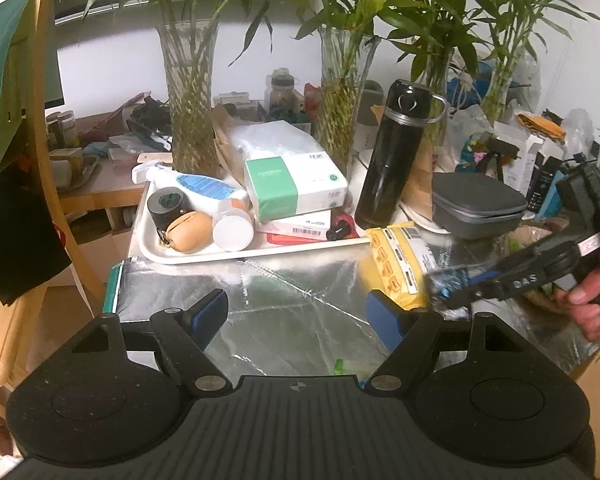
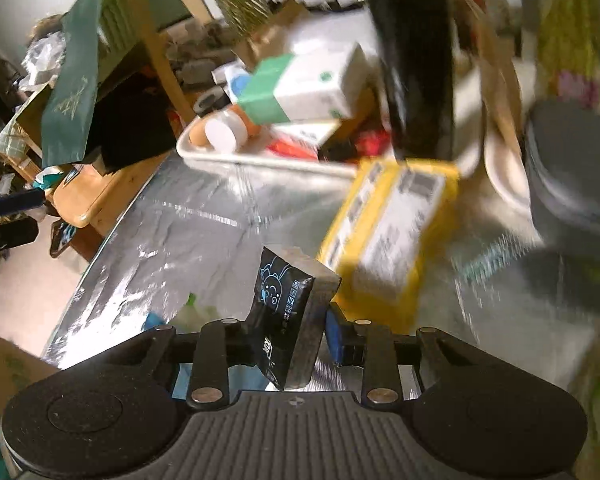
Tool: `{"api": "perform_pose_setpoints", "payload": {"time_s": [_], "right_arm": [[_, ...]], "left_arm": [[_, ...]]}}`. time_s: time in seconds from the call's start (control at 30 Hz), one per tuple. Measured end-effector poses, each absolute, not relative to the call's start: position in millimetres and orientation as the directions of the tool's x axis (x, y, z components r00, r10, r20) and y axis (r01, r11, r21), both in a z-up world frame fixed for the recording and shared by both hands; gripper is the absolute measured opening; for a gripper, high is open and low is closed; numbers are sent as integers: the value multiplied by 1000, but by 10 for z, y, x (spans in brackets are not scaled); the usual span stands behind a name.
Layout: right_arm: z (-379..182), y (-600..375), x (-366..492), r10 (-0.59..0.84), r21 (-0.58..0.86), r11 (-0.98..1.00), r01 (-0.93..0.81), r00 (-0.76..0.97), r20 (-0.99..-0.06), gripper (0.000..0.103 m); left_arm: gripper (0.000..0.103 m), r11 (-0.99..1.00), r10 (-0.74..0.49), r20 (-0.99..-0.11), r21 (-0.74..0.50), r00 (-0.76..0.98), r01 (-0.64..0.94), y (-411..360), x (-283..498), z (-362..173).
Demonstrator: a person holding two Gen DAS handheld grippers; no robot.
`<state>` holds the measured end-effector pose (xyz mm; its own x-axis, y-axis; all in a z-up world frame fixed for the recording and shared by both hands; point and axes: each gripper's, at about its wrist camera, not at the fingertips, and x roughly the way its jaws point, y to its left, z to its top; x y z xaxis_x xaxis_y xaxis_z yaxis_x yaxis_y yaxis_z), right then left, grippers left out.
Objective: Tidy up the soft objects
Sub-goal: 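Grasp the black cartoon-printed card box with the right gripper, then grasp the blue wet-wipe pack with the left gripper while the right gripper holds the card box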
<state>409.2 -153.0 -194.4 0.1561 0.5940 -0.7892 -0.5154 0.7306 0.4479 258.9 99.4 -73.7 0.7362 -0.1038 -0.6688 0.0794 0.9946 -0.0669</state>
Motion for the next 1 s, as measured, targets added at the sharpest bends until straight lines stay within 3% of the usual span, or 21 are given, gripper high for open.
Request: {"api": "perform_pose_setpoints", "payload": {"time_s": [0.13,0.27,0.37,0.4,0.6,0.73,1.0], "right_arm": [[-2174,-1535,4065,499,405,767,-498,65,-864,35],[-2230,-1537,4069,483,397,796,-456,86,-871,42],[-2258,-1469,4022,454,362,815,-452,112,-884,66],[-2274,-1440,3995,458,360,812,-459,120,-881,67],[-2266,-1159,3798,375,201,785,-586,192,-907,67],[-2269,-1063,3729,308,86,764,-640,245,-919,58],[-2244,-1130,3738,277,68,770,-635,237,-931,52]], "left_arm": [[76,994,-105,-671,-68,734,81,986,2594,-734],[76,995,-104,-670,-67,735,80,977,2594,-729],[76,995,-101,-675,-66,731,77,975,2604,-742],[76,995,-100,-678,-63,729,78,974,2607,-749],[76,995,-99,-688,-57,719,83,971,2625,-765],[76,994,-101,-694,-47,713,95,959,2632,-777],[76,974,-221,-700,-133,679,181,955,2769,-743]]}}
